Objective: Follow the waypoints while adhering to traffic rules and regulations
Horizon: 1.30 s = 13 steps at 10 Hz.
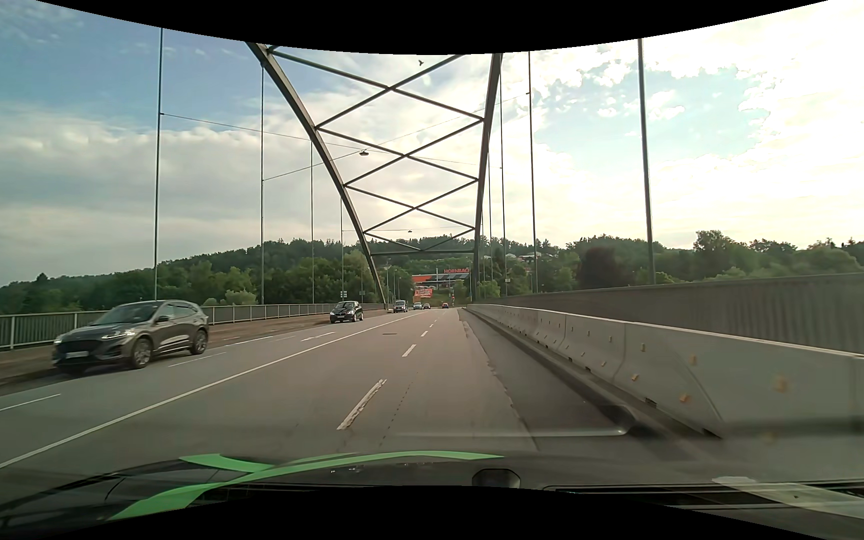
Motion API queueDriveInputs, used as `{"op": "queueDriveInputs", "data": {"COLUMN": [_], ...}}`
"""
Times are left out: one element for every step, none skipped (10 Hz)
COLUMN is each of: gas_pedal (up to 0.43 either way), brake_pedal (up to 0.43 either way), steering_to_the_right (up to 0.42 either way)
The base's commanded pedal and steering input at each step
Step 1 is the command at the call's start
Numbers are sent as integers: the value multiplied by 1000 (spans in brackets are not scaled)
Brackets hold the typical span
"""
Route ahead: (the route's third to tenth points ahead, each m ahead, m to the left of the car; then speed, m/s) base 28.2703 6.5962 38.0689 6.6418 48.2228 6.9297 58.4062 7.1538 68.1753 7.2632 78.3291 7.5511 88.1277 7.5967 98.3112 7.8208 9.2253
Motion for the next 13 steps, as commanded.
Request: {"op": "queueDriveInputs", "data": {"gas_pedal": [150,150,150,150,150,130,130,130,130,130,130,130,130], "brake_pedal": [0,0,0,0,0,0,0,0,0,0,0,0,0], "steering_to_the_right": [-5,-5,-5,-5,-5,-5,-5,-5,-5,-5,-5,-5,-5]}}
